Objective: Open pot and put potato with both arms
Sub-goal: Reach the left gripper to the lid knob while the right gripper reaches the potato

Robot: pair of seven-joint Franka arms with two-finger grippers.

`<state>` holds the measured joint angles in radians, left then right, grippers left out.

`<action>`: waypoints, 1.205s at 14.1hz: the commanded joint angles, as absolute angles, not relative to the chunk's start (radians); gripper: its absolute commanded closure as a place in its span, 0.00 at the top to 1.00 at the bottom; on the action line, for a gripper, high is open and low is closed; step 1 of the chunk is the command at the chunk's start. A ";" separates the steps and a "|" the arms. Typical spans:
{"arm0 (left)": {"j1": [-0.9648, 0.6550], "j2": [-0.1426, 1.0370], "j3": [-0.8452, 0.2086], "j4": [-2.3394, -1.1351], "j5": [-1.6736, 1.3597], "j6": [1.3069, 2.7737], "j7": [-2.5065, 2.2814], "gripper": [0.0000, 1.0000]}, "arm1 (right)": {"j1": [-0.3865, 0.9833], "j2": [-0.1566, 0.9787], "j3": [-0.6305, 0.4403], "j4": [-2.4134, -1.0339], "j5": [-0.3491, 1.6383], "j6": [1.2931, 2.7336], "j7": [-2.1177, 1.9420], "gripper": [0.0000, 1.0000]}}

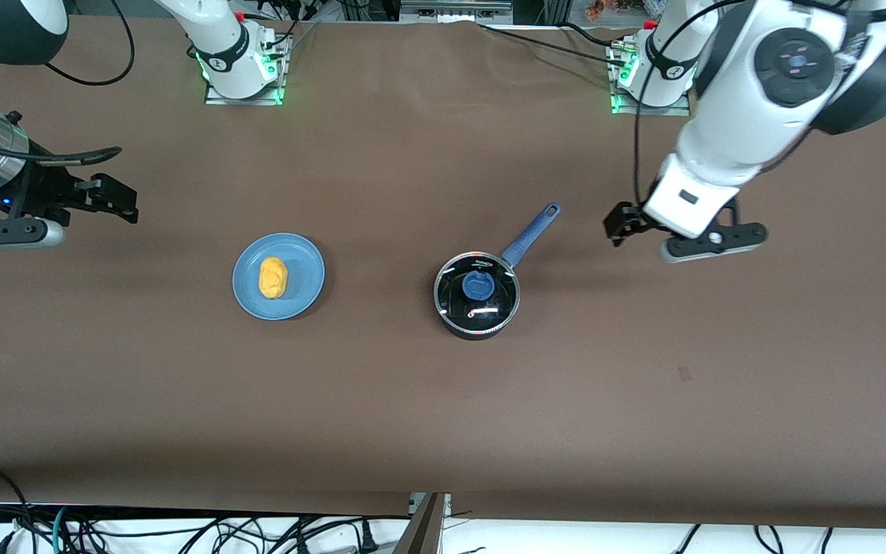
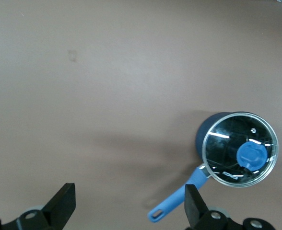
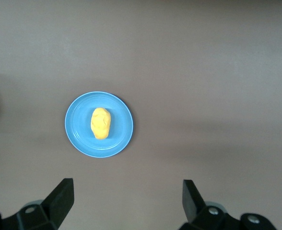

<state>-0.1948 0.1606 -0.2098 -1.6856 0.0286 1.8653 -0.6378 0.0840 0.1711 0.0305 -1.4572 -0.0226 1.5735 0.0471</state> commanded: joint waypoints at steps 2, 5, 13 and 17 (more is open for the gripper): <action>-0.310 0.227 -0.202 -1.741 0.103 2.006 -0.897 1.00 | 0.084 0.244 0.035 -1.462 -0.026 1.600 0.057 1.00; -0.365 0.310 -0.202 -1.740 0.138 2.104 -1.049 1.00 | 0.112 0.313 0.037 -1.465 -0.023 1.655 0.061 1.00; -0.457 0.439 -0.204 -1.724 0.207 2.278 -1.316 1.00 | 0.210 0.477 0.037 -1.579 -0.025 1.877 0.181 1.00; -0.477 0.524 -0.203 -1.648 0.230 2.315 -1.405 1.00 | 0.239 0.477 0.037 -1.733 -0.025 2.031 0.288 1.00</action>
<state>-0.4550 0.4606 -0.2118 -1.7291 0.1974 2.3162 -1.3543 0.2220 0.5131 0.0367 -1.6517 -0.0227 1.9820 0.2289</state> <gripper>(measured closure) 0.000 0.000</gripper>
